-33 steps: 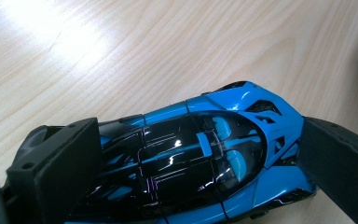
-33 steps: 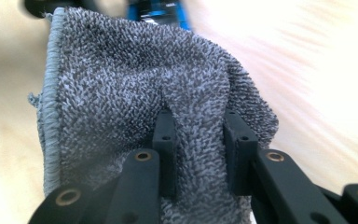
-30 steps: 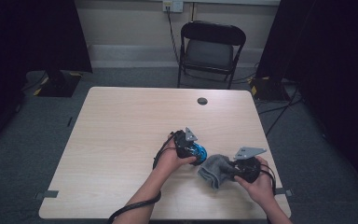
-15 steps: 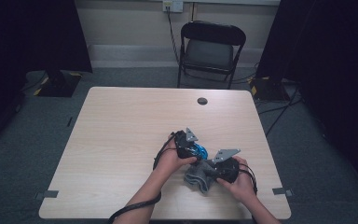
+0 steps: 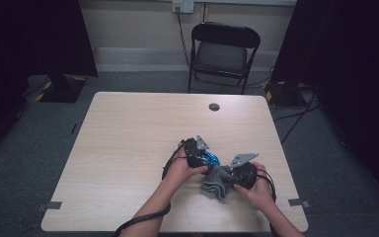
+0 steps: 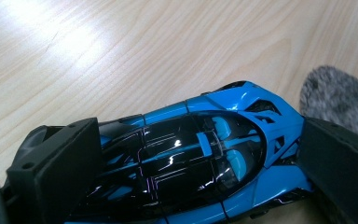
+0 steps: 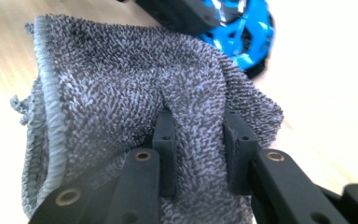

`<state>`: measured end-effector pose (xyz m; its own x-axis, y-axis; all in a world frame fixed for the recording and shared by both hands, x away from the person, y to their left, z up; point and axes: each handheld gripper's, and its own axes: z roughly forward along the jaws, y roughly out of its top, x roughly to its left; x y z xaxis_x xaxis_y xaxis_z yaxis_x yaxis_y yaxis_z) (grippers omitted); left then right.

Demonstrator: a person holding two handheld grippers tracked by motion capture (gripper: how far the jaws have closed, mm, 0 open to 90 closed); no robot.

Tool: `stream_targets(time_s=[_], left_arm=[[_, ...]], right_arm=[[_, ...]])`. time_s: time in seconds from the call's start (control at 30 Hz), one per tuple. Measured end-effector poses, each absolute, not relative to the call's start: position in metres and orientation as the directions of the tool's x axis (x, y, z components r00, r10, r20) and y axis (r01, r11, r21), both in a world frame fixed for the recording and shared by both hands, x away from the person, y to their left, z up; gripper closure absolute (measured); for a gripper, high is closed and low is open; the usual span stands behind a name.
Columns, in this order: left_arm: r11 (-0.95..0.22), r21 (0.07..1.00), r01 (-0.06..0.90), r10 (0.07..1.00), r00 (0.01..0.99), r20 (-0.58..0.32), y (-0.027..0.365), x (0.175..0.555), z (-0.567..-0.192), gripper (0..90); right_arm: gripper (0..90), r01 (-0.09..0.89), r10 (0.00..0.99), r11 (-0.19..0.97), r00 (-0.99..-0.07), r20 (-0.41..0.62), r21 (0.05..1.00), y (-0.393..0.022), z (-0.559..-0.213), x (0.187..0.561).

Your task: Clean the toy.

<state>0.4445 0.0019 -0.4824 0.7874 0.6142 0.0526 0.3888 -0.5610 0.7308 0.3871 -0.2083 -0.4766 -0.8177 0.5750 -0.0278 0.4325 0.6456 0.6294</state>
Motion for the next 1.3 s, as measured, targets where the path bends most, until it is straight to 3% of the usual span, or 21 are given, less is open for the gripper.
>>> stream_targets(time_s=[0.7,1.3], left_arm=[[-0.563,0.729,0.388,0.614,0.788,0.054,0.002,0.444,-0.482,0.0],[-0.564,0.73,0.387,0.61,0.791,0.052,0.002,0.444,-0.482,0.0]], right_arm=[[70.6,0.523,0.665,0.602,-0.746,-0.018,0.604,-0.234,-0.474,0.42],[70.6,0.555,0.698,0.603,-0.715,-0.042,0.573,-0.231,-0.471,0.446]])
